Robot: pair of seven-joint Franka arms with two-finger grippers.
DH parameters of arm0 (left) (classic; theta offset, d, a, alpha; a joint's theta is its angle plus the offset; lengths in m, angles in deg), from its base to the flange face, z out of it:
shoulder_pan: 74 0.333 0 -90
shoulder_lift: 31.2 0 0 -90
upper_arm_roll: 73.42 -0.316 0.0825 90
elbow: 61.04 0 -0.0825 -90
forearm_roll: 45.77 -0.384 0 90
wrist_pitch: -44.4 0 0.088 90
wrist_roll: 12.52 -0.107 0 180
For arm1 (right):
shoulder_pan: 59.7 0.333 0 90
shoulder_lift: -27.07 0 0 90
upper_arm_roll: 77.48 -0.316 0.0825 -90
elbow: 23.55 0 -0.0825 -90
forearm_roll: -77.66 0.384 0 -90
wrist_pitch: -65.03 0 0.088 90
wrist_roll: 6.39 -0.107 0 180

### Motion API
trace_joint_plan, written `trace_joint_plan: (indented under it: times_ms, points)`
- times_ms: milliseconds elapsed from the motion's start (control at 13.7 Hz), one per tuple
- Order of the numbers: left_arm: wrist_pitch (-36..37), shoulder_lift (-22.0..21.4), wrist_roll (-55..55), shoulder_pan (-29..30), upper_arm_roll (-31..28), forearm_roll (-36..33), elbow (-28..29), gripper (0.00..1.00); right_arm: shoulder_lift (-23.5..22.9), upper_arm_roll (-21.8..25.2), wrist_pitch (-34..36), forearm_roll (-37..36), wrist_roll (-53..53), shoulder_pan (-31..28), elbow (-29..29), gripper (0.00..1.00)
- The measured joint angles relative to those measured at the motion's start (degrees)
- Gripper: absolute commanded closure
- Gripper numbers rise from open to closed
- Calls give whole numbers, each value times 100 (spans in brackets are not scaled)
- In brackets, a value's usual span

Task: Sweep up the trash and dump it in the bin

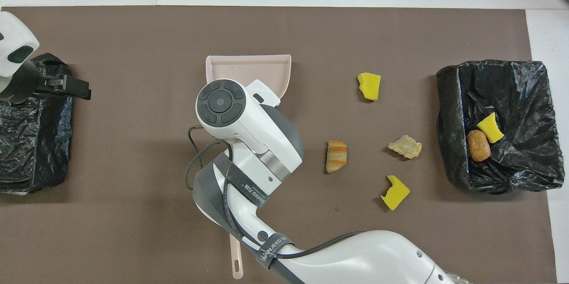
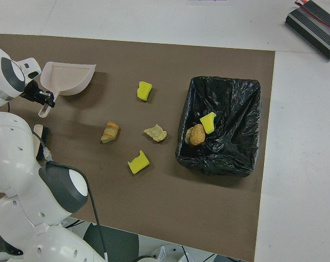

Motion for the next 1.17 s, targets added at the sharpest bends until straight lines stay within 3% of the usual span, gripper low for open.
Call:
trace_joint_plan:
  times_ms: [292,658,877,950,1023,1170]
  points:
    - [-123,116,-33,8,28,0,49,0,-18,-110,-87,368,0,-4,81,100]
    - [-297,290,-45,8,48,0,77,0,-402,-147,-354,412,0,85,73,100]
    - [-439,434,-45,8,77,0,77,0,-412,-143,-361,412,0,83,92,46]
    - [-475,492,-47,7,88,0,77,0,-412,-142,-363,412,0,82,92,6]
    - [-495,541,-48,0,100,0,77,0,-412,-142,-374,412,0,82,93,0]
    - [-580,677,-48,-47,123,0,73,0,-410,-133,-441,412,9,61,113,0]
